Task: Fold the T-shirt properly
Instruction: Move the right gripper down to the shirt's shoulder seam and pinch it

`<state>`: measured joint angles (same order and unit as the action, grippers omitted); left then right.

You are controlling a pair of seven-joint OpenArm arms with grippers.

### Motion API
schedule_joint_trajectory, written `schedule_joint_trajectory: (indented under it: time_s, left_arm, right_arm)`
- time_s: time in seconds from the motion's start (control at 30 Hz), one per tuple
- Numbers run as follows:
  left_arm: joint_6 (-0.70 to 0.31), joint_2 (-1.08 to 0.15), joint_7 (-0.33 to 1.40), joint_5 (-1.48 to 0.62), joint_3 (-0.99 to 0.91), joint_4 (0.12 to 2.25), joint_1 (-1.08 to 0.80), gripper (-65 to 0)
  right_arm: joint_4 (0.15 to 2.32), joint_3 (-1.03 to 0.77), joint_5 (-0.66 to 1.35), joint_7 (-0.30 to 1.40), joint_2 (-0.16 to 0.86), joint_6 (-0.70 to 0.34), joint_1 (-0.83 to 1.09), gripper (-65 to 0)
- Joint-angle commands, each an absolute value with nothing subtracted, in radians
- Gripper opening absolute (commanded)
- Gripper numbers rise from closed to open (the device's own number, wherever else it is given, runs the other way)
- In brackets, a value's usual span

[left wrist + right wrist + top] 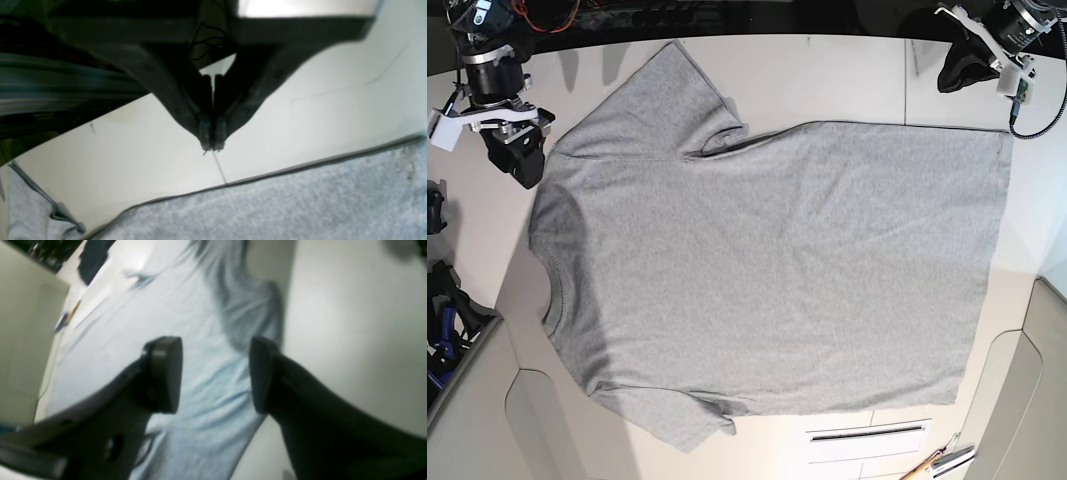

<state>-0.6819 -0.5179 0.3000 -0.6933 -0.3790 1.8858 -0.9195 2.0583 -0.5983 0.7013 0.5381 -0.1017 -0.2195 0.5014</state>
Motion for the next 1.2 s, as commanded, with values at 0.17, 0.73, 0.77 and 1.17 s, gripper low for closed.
schedule_joint_trajectory:
  time_s: [0.17,0.73,0.77,1.17]
  left_arm:
    - [-0.698,-0.530,0.289,-0.708,-0.387,1.898,-0.928,-65.0]
    - [-0.698,-0.532,0.306,-0.722,-0.387,1.898,-0.912,-65.0]
    - [-0.698,-0.532,0.308,-0.723,-0.387,1.898,-0.912,-65.0]
    - [-0.698,-0.532,0.327,-0.778,-0.387,1.898,-0.911,-65.0]
  right_arm:
    - [1.980,-0.602,0.672,0.505,-0.097,-0.170,0.507,-32.9]
    - [1.637,-0.599,0.649,0.505,-0.064,-0.171,0.385,-32.9]
    - [1.621,-0.597,0.654,0.506,-0.064,-0.171,0.379,-32.9]
    - [1.563,-0.473,0.619,0.509,-0.065,-0.171,0.344,-32.9]
